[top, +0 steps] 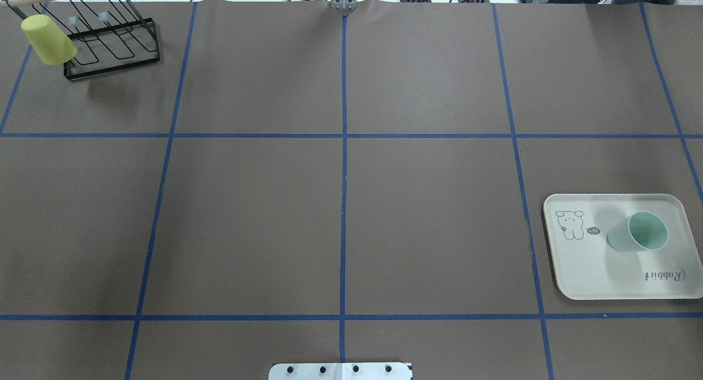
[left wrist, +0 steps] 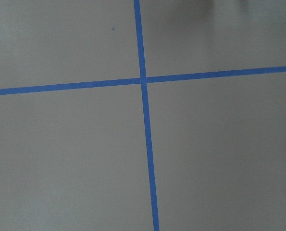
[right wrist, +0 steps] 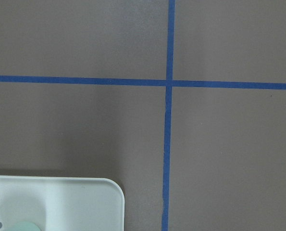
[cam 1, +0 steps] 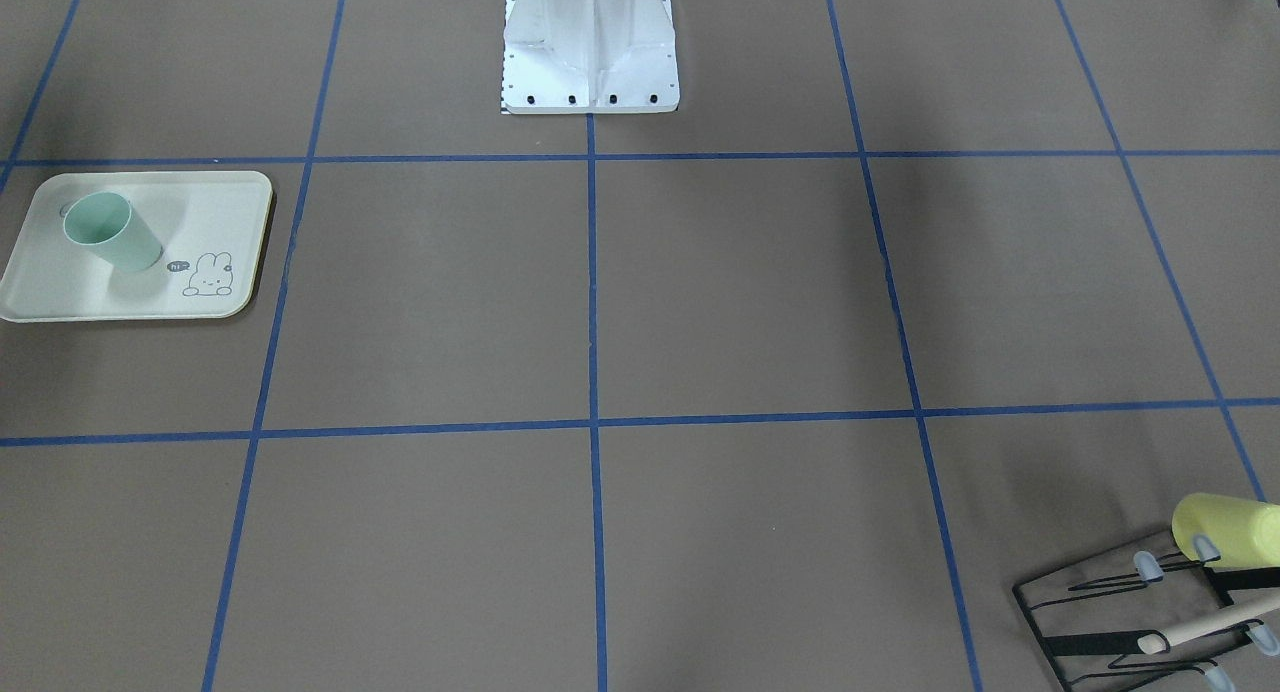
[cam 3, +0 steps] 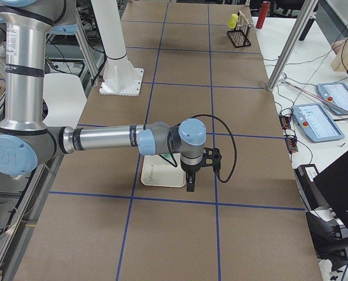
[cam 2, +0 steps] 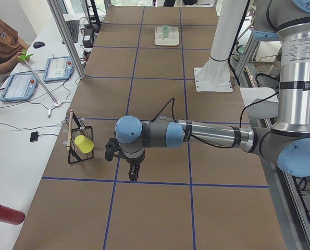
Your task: Left arm grabs green cup and hands to right arm on tray
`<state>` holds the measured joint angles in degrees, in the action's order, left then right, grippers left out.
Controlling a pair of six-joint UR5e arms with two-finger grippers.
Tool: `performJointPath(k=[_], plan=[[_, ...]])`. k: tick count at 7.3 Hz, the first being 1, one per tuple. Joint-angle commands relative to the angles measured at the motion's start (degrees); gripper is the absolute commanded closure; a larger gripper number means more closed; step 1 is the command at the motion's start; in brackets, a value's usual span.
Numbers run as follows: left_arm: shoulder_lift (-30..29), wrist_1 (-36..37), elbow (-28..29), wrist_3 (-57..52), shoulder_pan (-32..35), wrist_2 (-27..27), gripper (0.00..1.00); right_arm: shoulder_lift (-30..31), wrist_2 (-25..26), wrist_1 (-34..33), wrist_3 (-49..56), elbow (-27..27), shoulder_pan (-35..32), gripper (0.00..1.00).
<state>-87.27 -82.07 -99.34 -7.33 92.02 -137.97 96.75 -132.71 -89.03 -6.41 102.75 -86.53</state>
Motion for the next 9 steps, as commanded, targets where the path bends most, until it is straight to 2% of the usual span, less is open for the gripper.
performJointPath(k=[1,4,9], plan=[[0.09,0.24,-1.55,0.04,0.09,-0.1,0.0,-0.42,-0.26,-0.09,-0.35,0.0,-0.04,0.0],[0.09,0.16,-2.52,1.27,0.26,-0.1,0.0,-1.65,-0.09,-0.18,-0.71,0.52,-0.04,0.0],[0.09,0.16,-2.53,2.06,0.26,0.16,0.0,-0.16,0.52,0.08,-0.54,1.05,-0.04,0.0]])
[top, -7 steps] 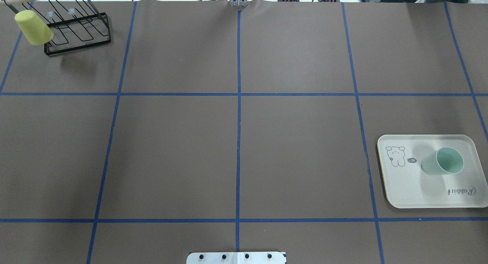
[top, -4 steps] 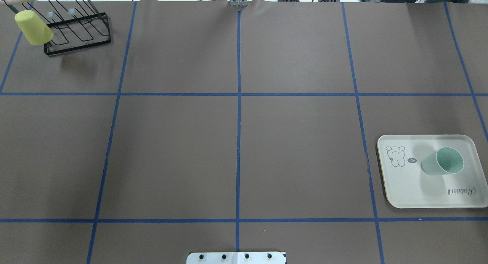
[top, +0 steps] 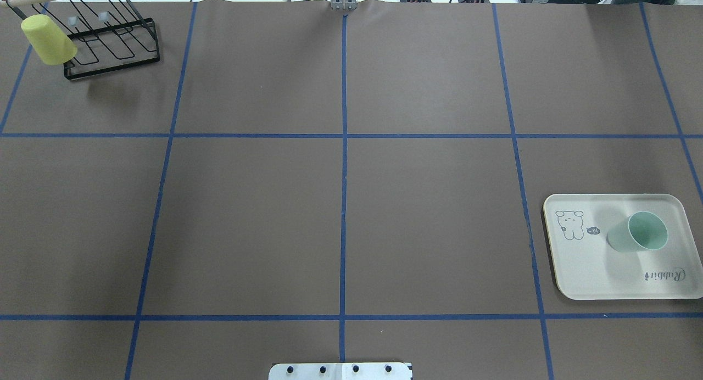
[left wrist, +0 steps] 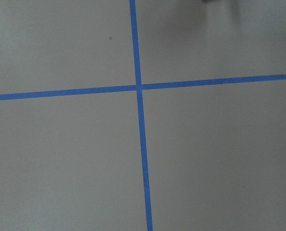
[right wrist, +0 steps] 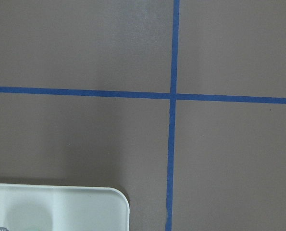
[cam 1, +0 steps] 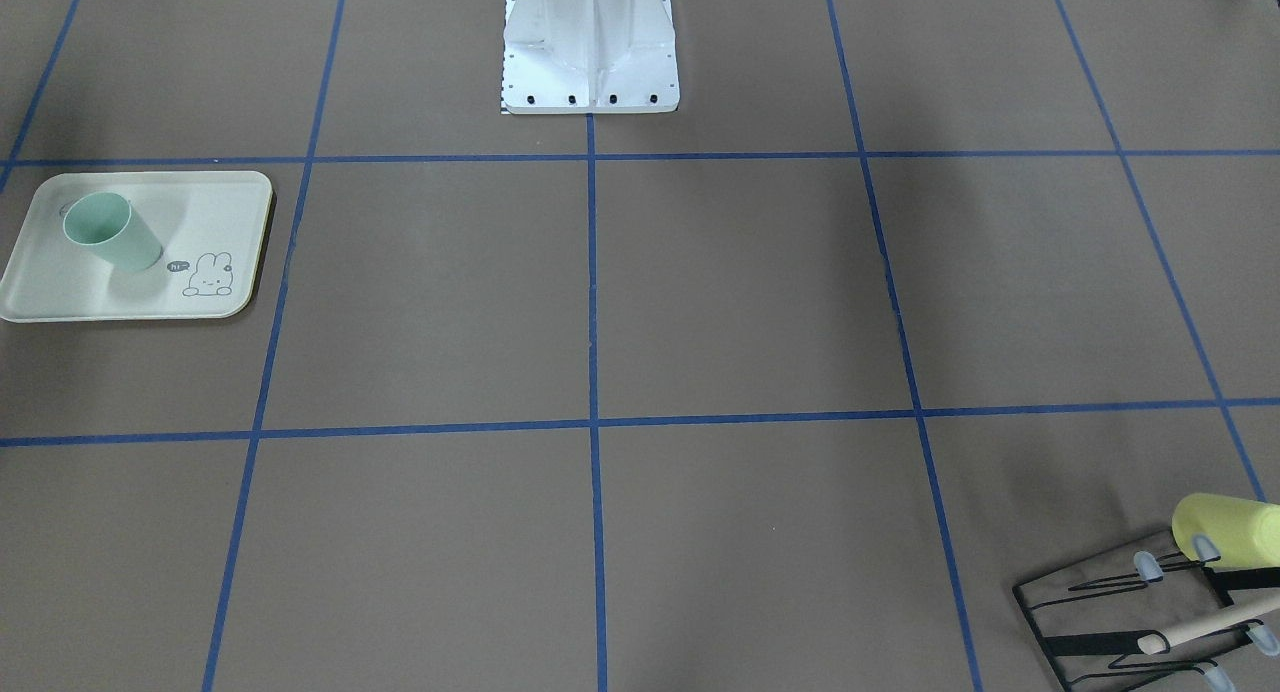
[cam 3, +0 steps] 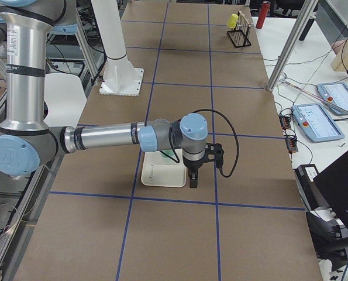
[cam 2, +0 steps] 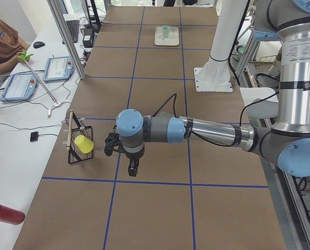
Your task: Left arm grabs green cup and hands to right arm on tray
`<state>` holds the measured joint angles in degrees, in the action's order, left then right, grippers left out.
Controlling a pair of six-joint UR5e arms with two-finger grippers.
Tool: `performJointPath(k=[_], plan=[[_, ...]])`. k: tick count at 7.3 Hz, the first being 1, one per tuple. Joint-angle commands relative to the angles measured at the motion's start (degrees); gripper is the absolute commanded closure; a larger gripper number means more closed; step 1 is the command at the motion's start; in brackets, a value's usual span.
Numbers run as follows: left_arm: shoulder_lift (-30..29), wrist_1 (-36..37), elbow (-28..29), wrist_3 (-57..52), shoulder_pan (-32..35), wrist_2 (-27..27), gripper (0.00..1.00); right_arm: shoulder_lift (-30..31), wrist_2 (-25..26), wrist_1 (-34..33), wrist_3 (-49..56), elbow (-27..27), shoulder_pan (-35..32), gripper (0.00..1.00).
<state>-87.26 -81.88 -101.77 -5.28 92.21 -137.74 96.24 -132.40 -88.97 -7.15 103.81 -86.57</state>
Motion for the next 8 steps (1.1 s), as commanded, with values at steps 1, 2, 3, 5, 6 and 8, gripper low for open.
performJointPath(k=[1,2,3,5,6,8], plan=[[0.07,-0.03,-0.09,0.0,0.07,-0.25,0.0,0.44,1.6,0.02,0.65,0.07,0.0,0.0],[0.16,-0.03,-0.18,0.0,0.07,-0.25,0.0,0.62,2.4,-0.41,0.65,-0.19,0.0,0.0],[0.16,-0.03,-0.36,0.09,0.07,-0.34,0.0,1.14,2.49,-0.5,0.65,-0.36,0.0,0.0],[0.16,0.23,-0.27,0.09,0.07,-0.16,0.0,-1.56,2.49,-7.23,0.74,-0.36,0.7,0.0],[0.16,0.32,-0.1,0.09,0.07,-0.16,0.0,-2.45,2.49,-9.01,0.74,-0.45,1.75,0.0],[0.16,0.32,-0.01,0.09,-0.01,-0.08,0.0,-2.54,2.49,-9.2,0.74,-0.54,1.85,0.0]])
